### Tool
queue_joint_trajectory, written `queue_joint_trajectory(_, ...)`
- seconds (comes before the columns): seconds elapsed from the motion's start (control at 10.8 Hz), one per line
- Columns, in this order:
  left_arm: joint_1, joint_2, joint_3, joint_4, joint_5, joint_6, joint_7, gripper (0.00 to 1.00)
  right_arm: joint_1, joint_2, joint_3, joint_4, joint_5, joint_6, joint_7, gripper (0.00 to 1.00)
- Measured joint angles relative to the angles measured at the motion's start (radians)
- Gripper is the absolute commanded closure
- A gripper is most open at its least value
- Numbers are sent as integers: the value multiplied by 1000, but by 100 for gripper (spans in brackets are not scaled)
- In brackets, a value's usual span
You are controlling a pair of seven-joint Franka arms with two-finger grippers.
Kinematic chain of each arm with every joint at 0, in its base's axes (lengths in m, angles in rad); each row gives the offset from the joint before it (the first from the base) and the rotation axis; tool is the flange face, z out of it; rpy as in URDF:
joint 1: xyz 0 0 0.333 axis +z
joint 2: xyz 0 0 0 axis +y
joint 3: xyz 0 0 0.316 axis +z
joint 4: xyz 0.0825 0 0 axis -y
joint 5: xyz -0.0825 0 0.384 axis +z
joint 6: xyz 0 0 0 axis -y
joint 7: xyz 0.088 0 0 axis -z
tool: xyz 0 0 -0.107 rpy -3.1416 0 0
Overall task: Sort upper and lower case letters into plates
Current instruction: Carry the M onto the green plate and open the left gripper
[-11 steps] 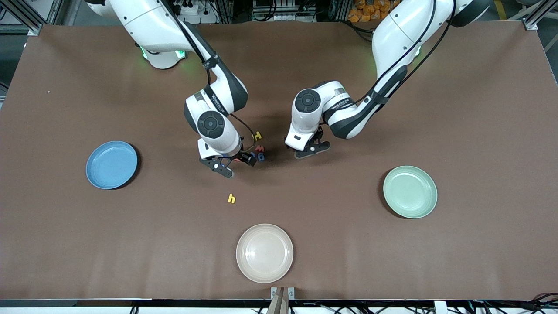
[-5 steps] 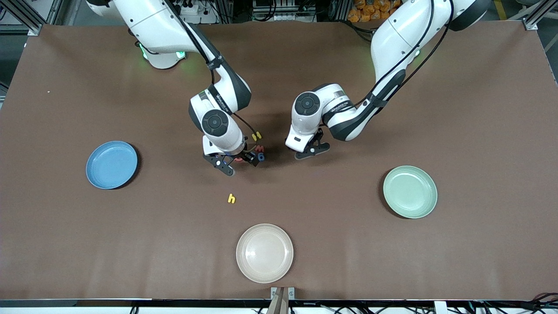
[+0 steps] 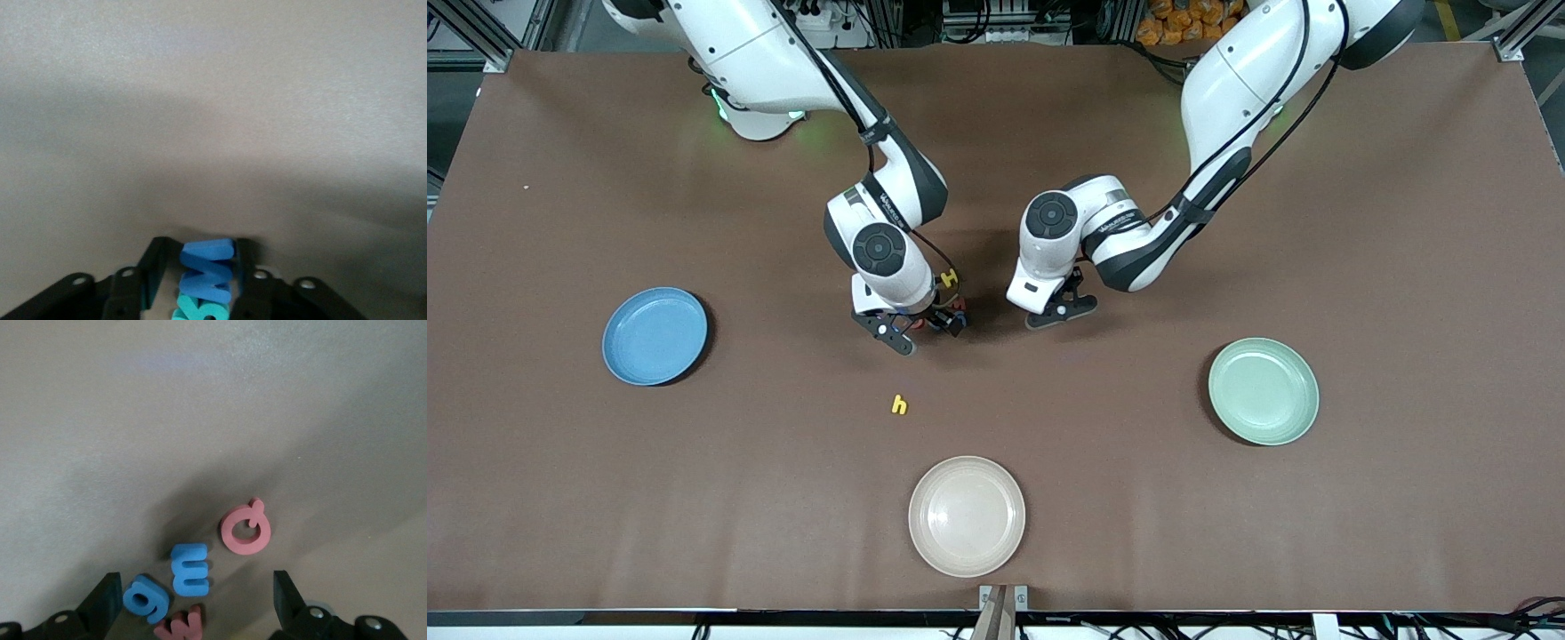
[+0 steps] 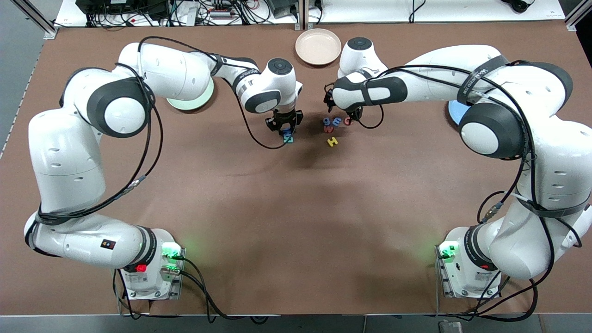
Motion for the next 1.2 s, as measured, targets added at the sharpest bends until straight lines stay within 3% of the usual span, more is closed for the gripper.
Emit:
queue_joint_trajectory(0.19,15,-8,9,18,4,-2,-1,100,0,13,0,-11,0,23,14,0)
queue_joint_trajectory(0.37,103,-69,11,41,15,-39,66,100,8,25,0,-17,0,55,36,0)
queue_joint_trajectory(0.74,368,-241,-2,44,-53,-157,536,100,26,32,0,-19,0,66,48,0)
queue_joint_trajectory(1.2,504,-234,38,18,-60,-180,798,100,28,33,-14,-20,0,69,70,0)
